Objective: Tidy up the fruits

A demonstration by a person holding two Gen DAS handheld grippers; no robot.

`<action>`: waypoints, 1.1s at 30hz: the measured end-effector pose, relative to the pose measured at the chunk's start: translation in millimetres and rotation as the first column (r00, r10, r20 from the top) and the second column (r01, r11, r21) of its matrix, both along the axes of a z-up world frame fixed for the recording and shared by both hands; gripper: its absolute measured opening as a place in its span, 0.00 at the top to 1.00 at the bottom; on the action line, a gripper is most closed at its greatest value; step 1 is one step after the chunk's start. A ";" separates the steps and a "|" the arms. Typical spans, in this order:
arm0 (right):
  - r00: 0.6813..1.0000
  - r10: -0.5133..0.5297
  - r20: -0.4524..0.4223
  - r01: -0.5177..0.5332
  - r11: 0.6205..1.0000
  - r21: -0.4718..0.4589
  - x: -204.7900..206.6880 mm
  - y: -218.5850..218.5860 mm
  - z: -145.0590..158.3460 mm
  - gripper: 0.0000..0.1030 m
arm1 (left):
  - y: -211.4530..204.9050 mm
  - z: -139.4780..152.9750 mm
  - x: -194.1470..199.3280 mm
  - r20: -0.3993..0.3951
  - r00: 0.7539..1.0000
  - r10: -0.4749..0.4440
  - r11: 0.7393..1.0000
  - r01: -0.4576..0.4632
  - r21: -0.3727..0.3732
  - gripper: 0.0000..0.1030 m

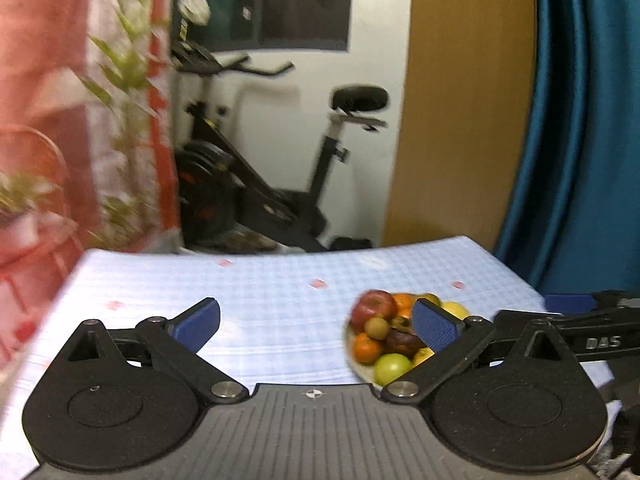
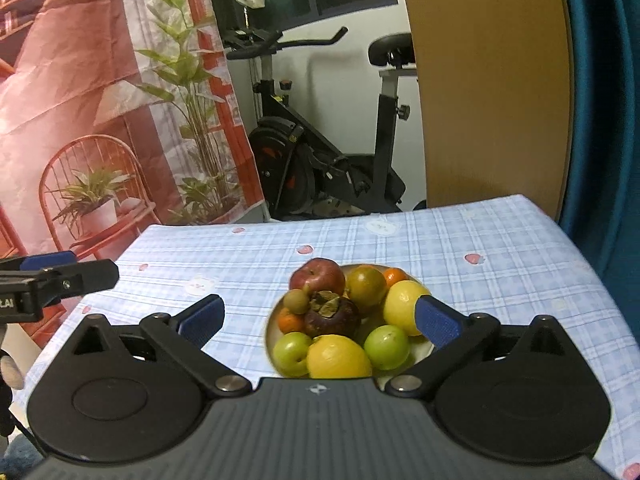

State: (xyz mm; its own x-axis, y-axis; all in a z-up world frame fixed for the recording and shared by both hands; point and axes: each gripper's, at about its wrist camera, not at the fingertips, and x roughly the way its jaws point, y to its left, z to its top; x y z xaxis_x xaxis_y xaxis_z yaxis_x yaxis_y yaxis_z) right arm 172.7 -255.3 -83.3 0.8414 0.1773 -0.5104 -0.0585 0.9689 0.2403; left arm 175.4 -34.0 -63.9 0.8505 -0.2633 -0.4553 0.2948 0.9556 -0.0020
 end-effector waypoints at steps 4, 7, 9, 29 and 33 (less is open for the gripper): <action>1.000 0.010 0.024 -0.010 1.000 -0.012 -22.4 9.5 16.0 0.00 | 6.4 22.4 -29.6 0.084 0.995 0.051 0.998 -0.053 0.018 0.00; 0.999 0.022 0.026 -0.022 1.000 -0.018 -36.1 15.8 26.0 0.00 | 11.6 35.5 -43.9 0.095 0.995 0.035 0.999 -0.034 -0.009 0.00; 0.999 0.029 0.027 -0.028 0.999 -0.030 -43.4 19.7 30.8 0.00 | 13.5 40.9 -51.9 0.103 0.994 0.040 0.999 -0.038 -0.015 0.00; 0.998 0.040 0.057 -0.037 0.998 -0.058 -60.0 31.2 44.7 0.00 | 22.2 41.8 -74.7 0.078 0.992 0.096 0.995 -0.094 -0.029 0.00; 0.997 0.043 0.057 -0.040 0.998 -0.058 -60.1 31.7 44.4 0.00 | 22.2 41.1 -76.5 0.071 0.992 0.100 0.995 -0.098 -0.024 0.00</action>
State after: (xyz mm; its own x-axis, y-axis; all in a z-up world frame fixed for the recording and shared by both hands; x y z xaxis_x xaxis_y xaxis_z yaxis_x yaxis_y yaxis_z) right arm 112.6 -223.6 -38.9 0.8626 0.1847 -0.4709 -0.1112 0.9774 0.1797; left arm 98.9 -11.8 -22.8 0.9034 -0.1846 -0.3871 0.1986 0.9801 -0.0038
